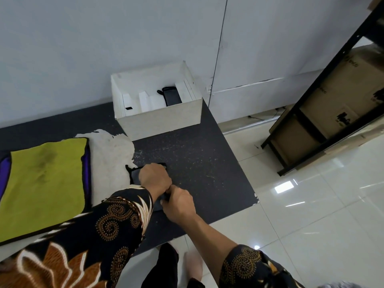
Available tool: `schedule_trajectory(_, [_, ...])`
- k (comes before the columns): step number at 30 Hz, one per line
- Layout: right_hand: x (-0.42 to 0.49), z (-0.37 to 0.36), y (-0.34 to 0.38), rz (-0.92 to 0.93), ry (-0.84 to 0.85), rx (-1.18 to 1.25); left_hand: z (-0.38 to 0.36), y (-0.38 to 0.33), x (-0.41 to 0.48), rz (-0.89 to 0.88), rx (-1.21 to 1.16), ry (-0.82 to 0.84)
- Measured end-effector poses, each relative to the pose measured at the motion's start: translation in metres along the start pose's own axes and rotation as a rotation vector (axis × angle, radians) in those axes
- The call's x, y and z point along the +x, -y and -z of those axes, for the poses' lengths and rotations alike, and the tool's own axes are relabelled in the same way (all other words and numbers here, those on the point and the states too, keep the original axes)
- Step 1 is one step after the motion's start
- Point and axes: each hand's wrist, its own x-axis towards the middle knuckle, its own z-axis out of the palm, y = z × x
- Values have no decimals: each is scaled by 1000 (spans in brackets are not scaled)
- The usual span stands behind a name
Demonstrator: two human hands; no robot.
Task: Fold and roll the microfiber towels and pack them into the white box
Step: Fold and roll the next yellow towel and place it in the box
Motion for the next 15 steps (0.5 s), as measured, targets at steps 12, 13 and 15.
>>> schedule_trajectory(12, [-2, -2, 4, -36, -27, -89, 3, 34, 5, 195, -728, 71])
schedule_trajectory(13, [-3, -4, 5, -30, -39, -94, 3, 42, 6, 221, -833, 83])
schedule_trajectory(15, [-5, -8, 8, -24, -58, -94, 0, 59, 9, 262, -1032, 94])
